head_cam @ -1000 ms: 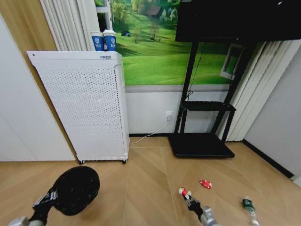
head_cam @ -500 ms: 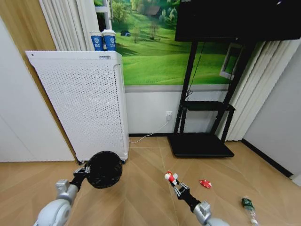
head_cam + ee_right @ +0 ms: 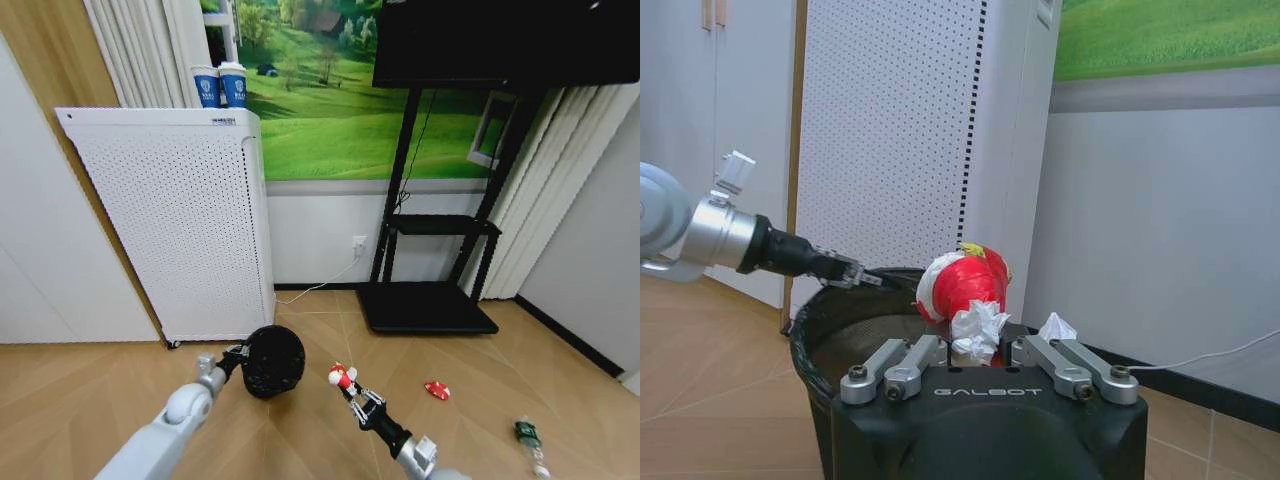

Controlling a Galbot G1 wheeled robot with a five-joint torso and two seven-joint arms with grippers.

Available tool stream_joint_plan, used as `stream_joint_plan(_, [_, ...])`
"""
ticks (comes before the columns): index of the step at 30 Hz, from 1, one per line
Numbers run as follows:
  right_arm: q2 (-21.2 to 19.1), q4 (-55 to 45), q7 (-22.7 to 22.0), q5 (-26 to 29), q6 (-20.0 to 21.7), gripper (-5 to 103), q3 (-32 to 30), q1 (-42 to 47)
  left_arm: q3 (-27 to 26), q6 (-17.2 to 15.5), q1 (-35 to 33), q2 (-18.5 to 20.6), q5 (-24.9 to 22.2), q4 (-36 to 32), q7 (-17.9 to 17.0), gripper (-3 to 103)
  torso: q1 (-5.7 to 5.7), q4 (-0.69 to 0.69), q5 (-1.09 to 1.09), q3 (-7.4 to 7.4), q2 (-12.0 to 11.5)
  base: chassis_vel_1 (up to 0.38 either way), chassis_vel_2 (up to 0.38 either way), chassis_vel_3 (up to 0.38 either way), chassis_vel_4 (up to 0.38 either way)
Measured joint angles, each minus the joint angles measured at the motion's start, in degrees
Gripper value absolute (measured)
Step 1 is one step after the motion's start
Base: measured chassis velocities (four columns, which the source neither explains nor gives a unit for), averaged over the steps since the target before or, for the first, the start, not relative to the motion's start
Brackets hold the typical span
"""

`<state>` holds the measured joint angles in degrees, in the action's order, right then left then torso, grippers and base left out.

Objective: Pick up the trash bin and place the garbage on the floor into it.

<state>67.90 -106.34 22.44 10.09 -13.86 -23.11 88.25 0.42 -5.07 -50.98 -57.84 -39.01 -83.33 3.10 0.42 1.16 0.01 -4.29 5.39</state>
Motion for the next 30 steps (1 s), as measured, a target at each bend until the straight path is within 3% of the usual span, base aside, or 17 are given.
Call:
stream_joint_plan(5, [-0.19, 1.97, -0.17, 0.11, 0.32, 23, 1.16, -1.56, 5.79, 1.02, 4.76, -2.08, 0.95, 3.13, 2.21, 6, 0.0, 0.0, 0.0, 0.0, 0.0, 0.0, 0.0, 0.0, 0.0])
stream_joint_plan(11, [0.87, 5.63, -0.4, -0.23, 0.18, 23, 2.07, -2.29, 13.5, 3.46, 7.29, -4.77, 1.8, 4.42, 8.03, 6, 0.0, 0.0, 0.0, 0.01, 0.0, 0.0, 0.0, 0.0, 0.0])
stream_joint_plan(16, [1.51, 6.24, -0.97, -0.81, -0.17, 23, 2.1, -2.22, 15.33, 4.92, 6.51, -5.13, 2.17, 2.73, 11.01, 6, 0.0, 0.0, 0.0, 0.01, 0.0, 0.0, 0.0, 0.0, 0.0])
stream_joint_plan(21, [1.91, 7.18, -2.46, -1.58, -0.58, 20, 2.0, -2.13, 15.25, 4.95, 4.98, -4.65, 2.68, 0.67, 11.46, 6, -0.01, -0.01, -0.01, 0.01, 0.01, 0.0, 0.0, 0.0, 0.0])
stream_joint_plan(23, [2.23, 7.5, -5.71, -2.33, -0.82, 28, 2.43, -2.07, 14.39, 4.97, 3.98, -4.31, 3.4, -0.07, 11.42, 6, -0.01, -0.01, 0.0, 0.01, 0.01, 0.0, 0.0, 0.0, 0.0])
stream_joint_plan(24, [2.23, 7.5, -5.71, -2.33, -0.82, 28, 2.43, -2.07, 14.39, 4.97, 3.98, -4.31, 3.4, -0.07, 11.42, 6, -0.01, -0.01, 0.0, 0.01, 0.01, 0.0, 0.0, 0.0, 0.0])
stream_joint_plan(30, [2.36, 6.39, -6.77, -2.45, -1.06, 55, 2.9, -1.14, 11.33, 4.99, 0.6, -4.84, 4.79, -0.97, 11.09, 6, -0.01, -0.01, -0.01, 0.01, 0.01, 0.0, 0.0, 0.0, 0.0])
